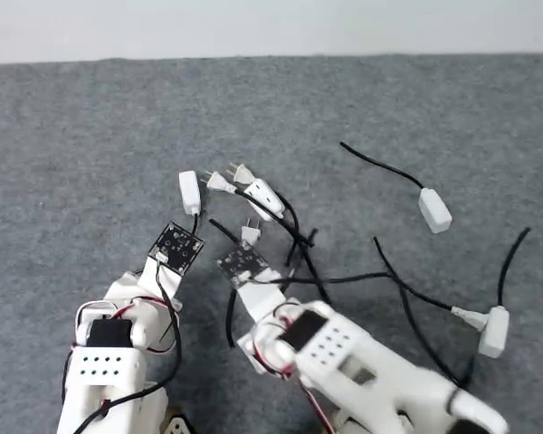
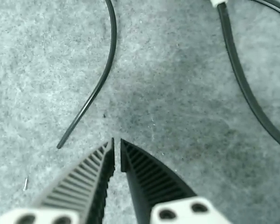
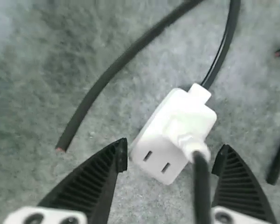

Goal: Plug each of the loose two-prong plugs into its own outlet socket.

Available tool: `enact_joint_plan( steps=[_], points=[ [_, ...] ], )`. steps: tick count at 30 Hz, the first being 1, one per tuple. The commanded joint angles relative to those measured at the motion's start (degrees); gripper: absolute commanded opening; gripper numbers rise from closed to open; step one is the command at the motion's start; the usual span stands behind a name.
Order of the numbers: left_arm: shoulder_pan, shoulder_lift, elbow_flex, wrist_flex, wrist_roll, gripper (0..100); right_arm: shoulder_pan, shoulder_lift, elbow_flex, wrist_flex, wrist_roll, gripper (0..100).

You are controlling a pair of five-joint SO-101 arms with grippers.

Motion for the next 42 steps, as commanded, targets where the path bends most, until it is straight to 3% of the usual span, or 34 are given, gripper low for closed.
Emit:
enact_joint_plan(
  steps=[1, 4, 9, 14, 22, 28, 34, 42],
  points=[
    [-0.53, -0.79, -0.4, -1.41, -0.35, 2, 0.84, 5.32, -5.8, -0.04, -0.53, 29.6],
    [-0.53, -0.79, -0.4, -1.41, -0.35, 2, 1.8, 9.1, -7.82, 0.04, -0.44, 27.0],
    [-0.53, -0.79, -0.4, -1.41, -0.35, 2, 3.91, 11.03, -9.23, 0.04, 2.29, 0.0],
    [-0.53, -0.79, -0.4, -1.41, -0.35, 2, 13.76, 7.16, -10.73, 4.79, 4.84, 0.9],
    [-0.53, -0.79, -0.48, -1.41, -0.35, 2, 36.18, -19.21, -13.98, 20.62, 14.07, 0.8],
    [-0.53, -0.79, -0.48, -1.41, -0.35, 2, 63.08, -33.01, -13.98, 26.51, 21.19, 0.8],
    [-0.62, -0.79, -0.48, -1.41, -0.35, 2, 84.62, -25.36, -13.71, 23.69, 31.47, 0.9],
    [-0.62, -0.79, -0.4, -1.32, -0.09, 2, 100.88, -8.22, -13.98, 8.57, 38.95, 0.9]
  ],
)
